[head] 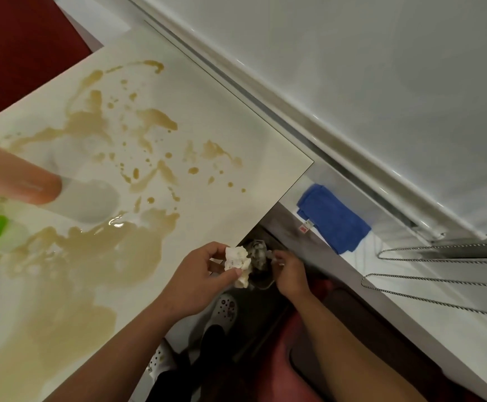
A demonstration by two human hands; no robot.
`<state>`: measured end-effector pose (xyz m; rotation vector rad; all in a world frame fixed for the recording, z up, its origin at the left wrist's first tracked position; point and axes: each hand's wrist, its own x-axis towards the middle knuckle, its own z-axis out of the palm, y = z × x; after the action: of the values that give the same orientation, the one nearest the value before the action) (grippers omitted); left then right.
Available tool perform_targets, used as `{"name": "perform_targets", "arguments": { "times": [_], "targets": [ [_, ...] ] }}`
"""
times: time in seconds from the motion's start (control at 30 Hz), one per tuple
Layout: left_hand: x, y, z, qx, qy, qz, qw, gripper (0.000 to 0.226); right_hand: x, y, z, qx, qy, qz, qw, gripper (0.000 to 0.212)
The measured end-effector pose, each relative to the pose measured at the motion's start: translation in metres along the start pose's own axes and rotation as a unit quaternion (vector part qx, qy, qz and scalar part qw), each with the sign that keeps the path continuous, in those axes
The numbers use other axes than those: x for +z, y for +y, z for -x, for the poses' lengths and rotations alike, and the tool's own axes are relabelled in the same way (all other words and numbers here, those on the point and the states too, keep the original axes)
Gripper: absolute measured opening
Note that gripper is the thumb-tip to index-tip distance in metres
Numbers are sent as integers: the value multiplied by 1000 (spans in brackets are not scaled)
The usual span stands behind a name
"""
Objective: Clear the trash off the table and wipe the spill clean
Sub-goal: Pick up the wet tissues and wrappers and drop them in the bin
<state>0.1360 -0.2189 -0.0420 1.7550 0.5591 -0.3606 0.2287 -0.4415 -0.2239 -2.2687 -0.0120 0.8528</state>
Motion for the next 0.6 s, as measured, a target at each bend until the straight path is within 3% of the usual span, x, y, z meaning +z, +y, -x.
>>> {"name": "perform_targets", "arguments": {
  "times": [0.4,0.5,0.6],
  "targets": [
    [-5,-11,10,-1,-4,-9,1000,20,-22,-19,26,2,-17,-90,996,32],
    [-2,-12,10,-1,-7,-9,1000,18,-38,-50,59,-17,-59,-147,987,33],
    [3,-14,10,-8,-14,-1,1000,16,-45,-79,101,-67,-142,-160,974,47]
  ]
}}
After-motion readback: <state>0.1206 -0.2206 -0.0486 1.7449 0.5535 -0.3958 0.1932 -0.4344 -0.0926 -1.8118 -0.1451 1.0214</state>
